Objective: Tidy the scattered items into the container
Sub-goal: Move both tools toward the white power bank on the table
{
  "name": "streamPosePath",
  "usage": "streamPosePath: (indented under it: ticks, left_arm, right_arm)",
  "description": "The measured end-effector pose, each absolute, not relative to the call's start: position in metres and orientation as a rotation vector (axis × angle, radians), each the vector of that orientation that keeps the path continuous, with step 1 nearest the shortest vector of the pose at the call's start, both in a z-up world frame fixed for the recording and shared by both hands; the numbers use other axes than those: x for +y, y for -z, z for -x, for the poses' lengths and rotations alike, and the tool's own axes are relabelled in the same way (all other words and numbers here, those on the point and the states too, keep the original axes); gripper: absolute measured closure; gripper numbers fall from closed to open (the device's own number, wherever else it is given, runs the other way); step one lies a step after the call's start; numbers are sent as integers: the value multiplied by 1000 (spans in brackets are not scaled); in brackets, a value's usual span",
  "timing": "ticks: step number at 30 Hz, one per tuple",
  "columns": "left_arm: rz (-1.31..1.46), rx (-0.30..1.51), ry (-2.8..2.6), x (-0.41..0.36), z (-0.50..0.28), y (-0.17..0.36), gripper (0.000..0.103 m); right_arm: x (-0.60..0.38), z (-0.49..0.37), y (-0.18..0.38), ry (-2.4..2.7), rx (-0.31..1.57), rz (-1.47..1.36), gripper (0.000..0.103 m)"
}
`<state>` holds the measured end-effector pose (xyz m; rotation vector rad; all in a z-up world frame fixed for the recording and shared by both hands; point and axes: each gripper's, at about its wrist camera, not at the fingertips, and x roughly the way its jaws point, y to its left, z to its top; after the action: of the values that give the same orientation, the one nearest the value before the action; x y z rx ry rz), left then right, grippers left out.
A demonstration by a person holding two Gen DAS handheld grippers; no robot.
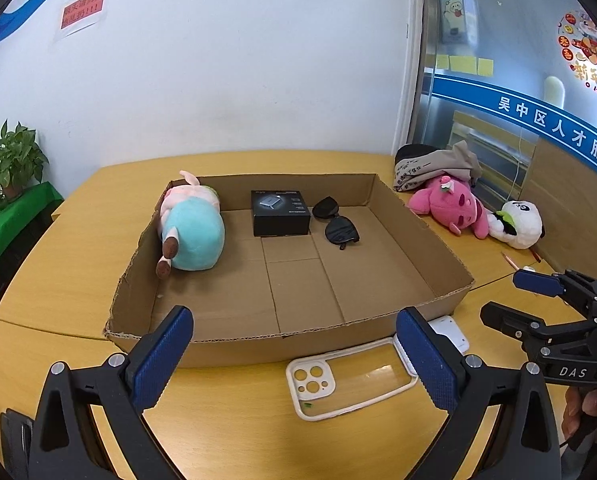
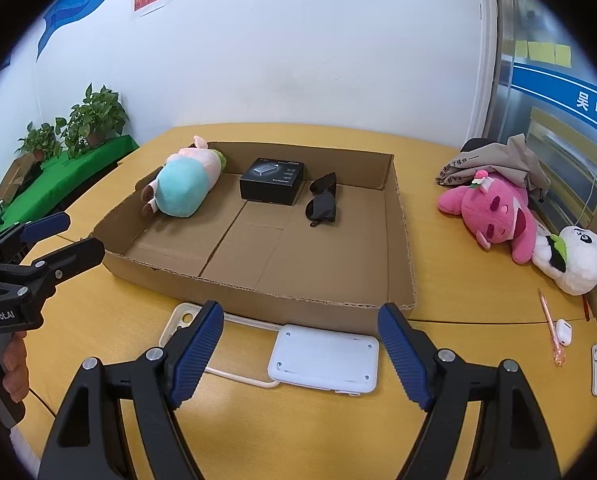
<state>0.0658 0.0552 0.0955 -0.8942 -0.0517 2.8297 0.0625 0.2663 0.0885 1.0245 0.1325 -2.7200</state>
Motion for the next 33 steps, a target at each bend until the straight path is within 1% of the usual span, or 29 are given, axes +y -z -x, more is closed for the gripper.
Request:
streamPosePath:
  ticks: [13, 16, 21, 24, 28, 33]
  left_arm:
    - [928, -68, -2768, 72, -65, -88, 0]
    - [960, -92, -2716, 78, -61, -80, 0]
    - [1038, -115, -2591, 93, -50, -59, 0]
    - [1103, -156, -2493, 105, -39, -40, 0]
    - [1186, -214, -2349, 126, -22, -15, 0]
    - [1264, -271, -2212, 153, 0, 11, 2]
  right_arm:
    - [283, -64, -74, 2682, 60, -1078, 24]
    - [298, -61, -58, 2641, -25, -1122, 24]
    - [332, -48, -11, 2504, -246, -1272, 24]
    - [343, -42, 12, 2441, -303, -1334, 24]
    - [347, -35, 31, 2403, -300, -1378, 24]
    - [347, -22, 34, 2348, -272, -1358, 23]
